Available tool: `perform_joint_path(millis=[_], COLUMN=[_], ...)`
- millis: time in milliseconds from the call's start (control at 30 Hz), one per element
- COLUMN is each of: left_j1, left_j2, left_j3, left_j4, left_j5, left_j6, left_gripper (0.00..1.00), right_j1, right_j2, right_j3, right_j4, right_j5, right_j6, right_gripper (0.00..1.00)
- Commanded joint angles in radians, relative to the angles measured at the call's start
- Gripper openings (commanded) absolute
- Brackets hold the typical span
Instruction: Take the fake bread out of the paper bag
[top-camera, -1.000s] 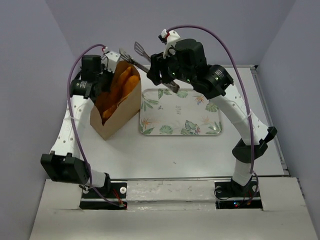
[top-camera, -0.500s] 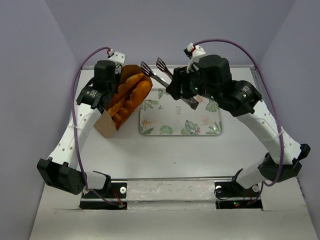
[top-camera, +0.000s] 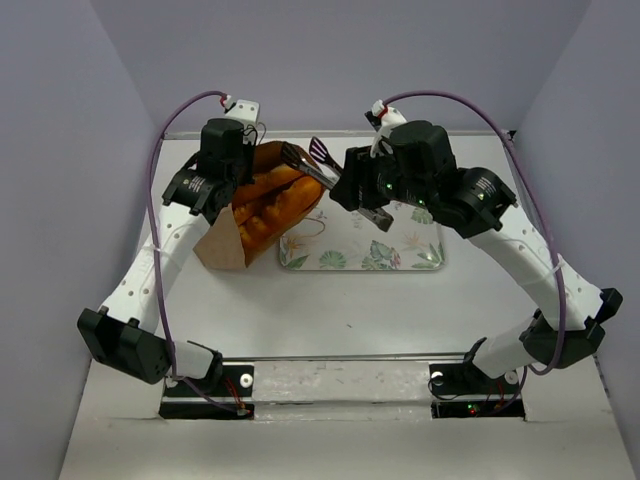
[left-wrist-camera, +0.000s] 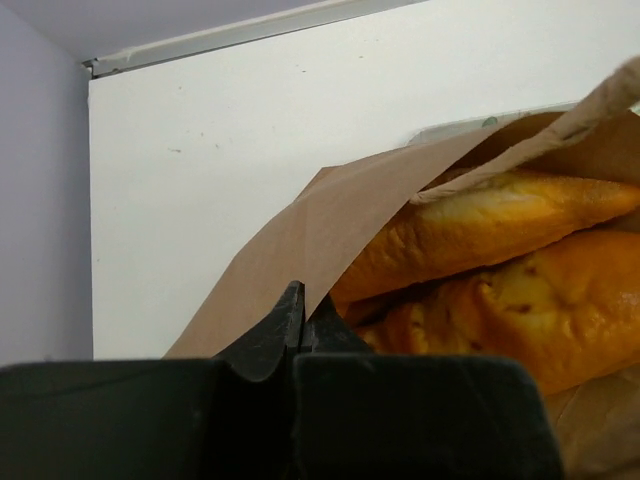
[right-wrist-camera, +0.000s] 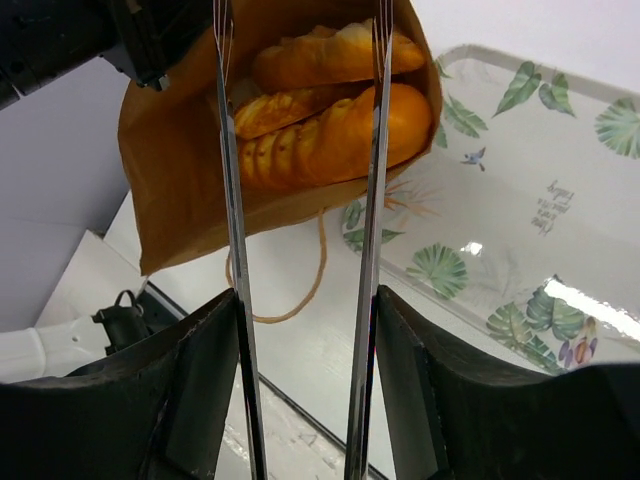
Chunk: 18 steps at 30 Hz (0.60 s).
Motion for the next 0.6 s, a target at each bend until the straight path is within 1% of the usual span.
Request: perform_joint_path(millis=[0,167,267,367,567], left_j1=[-0.014,-0.026,-0.040,-0.075,-0.093], left_j2=[-0.008,-0.017,-0.021,-0.026,-0.037], left_j3=[0.062,0.057,0.045,0.028,0.019], left_j4=[0.019,0.014,0.017,0.022,0.020], left_j5=[0.049,0.061,0.116,0.147,0.138], left_j6=[-0.069,-0.069,-0.069,-0.069,-0.069], left_gripper=[0.00,0.00,0.00,0.00,0.00], right_j1=[0.006,0.006,0.006,0.006,0.006], right_j2=[0.007,-0.019,-0.040,-0.048,-0.033], right_j3=[-0.006,-0.056,-0.107,-0.159,-0.155], right_j4=[0.057,0.039,0.021,0.051,0.045], right_j5=[-0.060,-0.045,-0.053,-0.059,0.059], right_j6=[0.059,0.134,0.178,0.195,0.211], right_gripper=[0.59,0.59,0.59,0.59,0.59])
